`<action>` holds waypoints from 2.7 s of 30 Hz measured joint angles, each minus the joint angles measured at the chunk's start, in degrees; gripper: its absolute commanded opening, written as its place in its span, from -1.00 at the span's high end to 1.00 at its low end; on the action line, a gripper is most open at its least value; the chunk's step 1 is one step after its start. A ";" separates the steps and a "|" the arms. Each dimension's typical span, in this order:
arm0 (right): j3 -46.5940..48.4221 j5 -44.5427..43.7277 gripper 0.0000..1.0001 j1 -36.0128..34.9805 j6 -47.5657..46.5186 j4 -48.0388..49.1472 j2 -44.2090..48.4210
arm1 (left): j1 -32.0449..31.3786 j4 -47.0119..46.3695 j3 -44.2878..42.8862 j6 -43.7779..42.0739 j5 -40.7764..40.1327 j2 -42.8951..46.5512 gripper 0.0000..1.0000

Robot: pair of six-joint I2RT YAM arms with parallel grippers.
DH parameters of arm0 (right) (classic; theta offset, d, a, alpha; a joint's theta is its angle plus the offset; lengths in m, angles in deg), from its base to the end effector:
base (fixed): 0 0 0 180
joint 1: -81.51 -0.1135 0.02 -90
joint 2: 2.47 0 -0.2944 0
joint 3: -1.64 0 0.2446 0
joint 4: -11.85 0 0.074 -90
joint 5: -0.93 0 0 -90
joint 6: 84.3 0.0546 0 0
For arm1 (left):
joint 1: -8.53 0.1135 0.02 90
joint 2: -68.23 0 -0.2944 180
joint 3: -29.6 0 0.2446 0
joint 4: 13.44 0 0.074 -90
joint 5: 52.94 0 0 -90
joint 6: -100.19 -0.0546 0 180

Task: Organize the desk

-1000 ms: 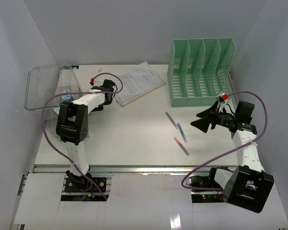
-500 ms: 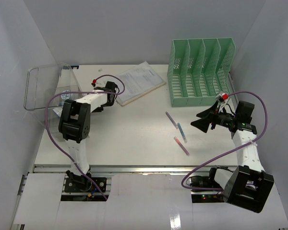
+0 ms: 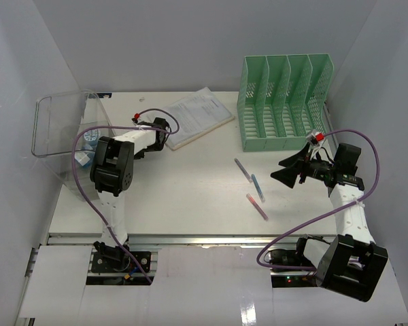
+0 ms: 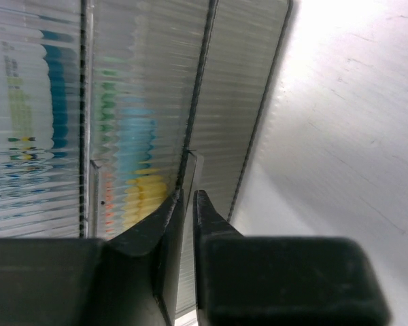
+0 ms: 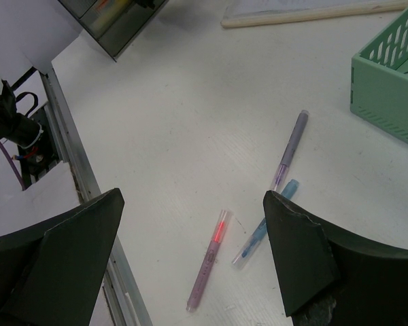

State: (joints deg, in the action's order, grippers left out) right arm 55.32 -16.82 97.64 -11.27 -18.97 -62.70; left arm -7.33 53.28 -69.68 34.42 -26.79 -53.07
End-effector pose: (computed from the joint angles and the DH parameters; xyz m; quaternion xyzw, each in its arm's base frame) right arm 0.1959 -0.0025 0.2861 -0.2667 0.7221 0.4046 0.4938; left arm 0.4000 -0.0627 0.1753 -0.0677 0.8460 0.4935 0.1900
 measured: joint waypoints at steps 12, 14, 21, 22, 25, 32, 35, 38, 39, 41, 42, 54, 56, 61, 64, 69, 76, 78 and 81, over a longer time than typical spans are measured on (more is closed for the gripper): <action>0.00 1.42 -0.80 0.68 0.04 0.00 0.60 | -0.03 9.77 -5.17 8.52 -6.59 -6.88 0.48; 0.00 1.79 -0.80 0.78 0.05 0.00 0.87 | -0.06 12.46 -6.14 11.02 -7.66 -8.29 0.50; 0.00 2.90 -0.80 1.05 0.10 0.00 1.39 | 0.10 18.04 -6.40 16.30 -8.41 -8.91 0.78; 0.00 2.98 -0.80 1.10 0.11 0.00 1.42 | 0.11 18.45 -6.40 16.72 -8.38 -8.91 0.82; 0.00 3.06 -0.80 1.11 0.20 0.00 1.58 | 0.12 19.47 -6.51 17.38 -7.97 -8.94 0.95; 0.00 3.53 -0.80 1.17 0.28 0.00 2.09 | -0.22 19.12 -6.88 15.12 -5.66 -8.55 1.00; 0.00 3.71 -0.80 1.31 0.28 0.00 2.14 | -0.92 18.21 -6.77 13.56 -3.91 -7.56 1.00; 0.00 3.87 -0.80 1.58 0.29 0.00 2.21 | -3.02 17.09 -6.77 12.91 -1.59 -6.06 1.00; 0.00 3.90 -0.80 1.64 0.31 0.00 2.26 | -3.97 16.76 -6.77 12.83 -0.82 -5.56 1.00; 0.00 4.03 -0.80 1.77 0.31 0.00 2.44 | -5.94 16.20 -6.71 12.93 0.52 -4.61 1.00; 0.00 4.08 -0.80 1.84 0.31 0.00 2.53 | -6.83 16.00 -6.66 13.06 1.21 -4.14 1.00; 0.00 4.26 -0.80 1.87 0.30 0.00 2.58 | -10.29 13.67 -6.12 14.43 10.25 -1.61 0.10; 0.00 4.25 -0.80 1.87 0.29 0.00 2.58 | -10.13 13.01 -6.13 14.07 12.14 -1.20 -0.14; 0.04 3.29 -0.80 1.87 -1.92 -1.67 2.85 | -10.38 8.46 -6.13 8.61 23.93 4.15 -0.75; 0.05 1.42 -0.80 1.87 -5.16 -4.45 3.18 | -11.29 2.90 -5.29 4.78 35.51 11.40 -0.96; 0.09 -2.17 -0.80 1.87 -9.40 -7.53 3.26 | -14.37 -8.92 1.98 3.28 54.84 25.86 -0.96; 0.17 -6.92 -0.80 1.87 -12.88 -9.20 3.26 | -20.84 -26.28 15.88 14.52 70.75 28.73 -0.79; 0.17 -8.19 -0.80 1.87 -13.06 -9.13 3.26 | -23.47 -27.60 15.39 19.49 70.73 24.53 -0.58; 0.17 -9.40 -0.80 1.87 -13.08 -9.02 3.23 | -26.71 -29.41 11.46 26.95 69.60 17.02 -0.46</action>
State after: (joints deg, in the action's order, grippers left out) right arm 55.49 -26.23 99.51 -24.35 -27.99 -59.47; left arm -34.04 23.87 -58.22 61.37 42.82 -36.05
